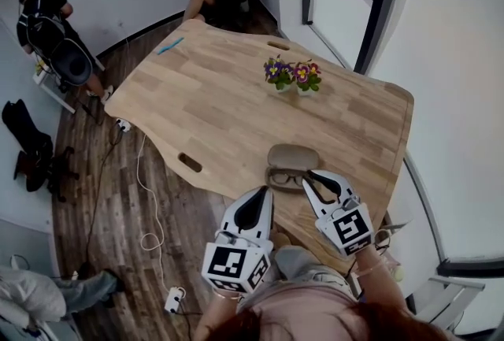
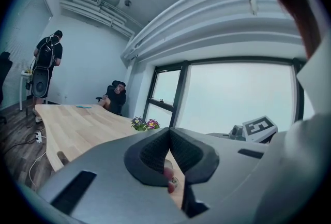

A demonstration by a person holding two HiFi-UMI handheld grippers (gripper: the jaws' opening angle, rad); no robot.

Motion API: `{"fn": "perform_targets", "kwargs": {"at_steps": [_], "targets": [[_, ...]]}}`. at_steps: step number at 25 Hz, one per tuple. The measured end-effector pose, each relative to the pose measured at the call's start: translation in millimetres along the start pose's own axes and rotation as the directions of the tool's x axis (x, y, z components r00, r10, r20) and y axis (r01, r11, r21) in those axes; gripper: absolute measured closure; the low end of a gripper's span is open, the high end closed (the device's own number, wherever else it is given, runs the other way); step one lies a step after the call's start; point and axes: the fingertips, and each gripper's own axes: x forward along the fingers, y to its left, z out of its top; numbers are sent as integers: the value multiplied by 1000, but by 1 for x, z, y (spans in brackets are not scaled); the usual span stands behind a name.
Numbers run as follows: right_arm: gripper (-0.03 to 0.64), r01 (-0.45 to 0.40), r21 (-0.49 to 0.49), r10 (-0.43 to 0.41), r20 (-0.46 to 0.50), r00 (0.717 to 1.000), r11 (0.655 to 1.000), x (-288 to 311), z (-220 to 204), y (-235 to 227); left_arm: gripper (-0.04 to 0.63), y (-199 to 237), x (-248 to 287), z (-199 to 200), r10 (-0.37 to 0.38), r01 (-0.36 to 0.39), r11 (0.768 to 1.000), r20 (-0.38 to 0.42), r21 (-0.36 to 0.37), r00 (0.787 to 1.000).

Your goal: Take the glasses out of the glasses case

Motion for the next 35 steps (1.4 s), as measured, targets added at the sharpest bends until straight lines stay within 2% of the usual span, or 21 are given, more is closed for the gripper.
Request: {"fn": "perform_targets", "kwargs": {"at_steps": [12,20,28,35], "targets": [[586,-111,-70,102,-118,988,991,32,-45,6,594,13,10,-14,51,-51,998,-16,-23,999],[586,-157,-95,139,-178,974,983,48,-72,6,594,22,20,-21,60,-60,997,-6,-51,998],[584,-195,-117,165,-226,960,974,67,-98,1,595,30,31,-32,65,-67,996,-33,-52,997],[580,-225,-128,179,-297,938,966,80,-123,-2,594,36,39,-43,67,-70,996,-42,-63,997]]}}
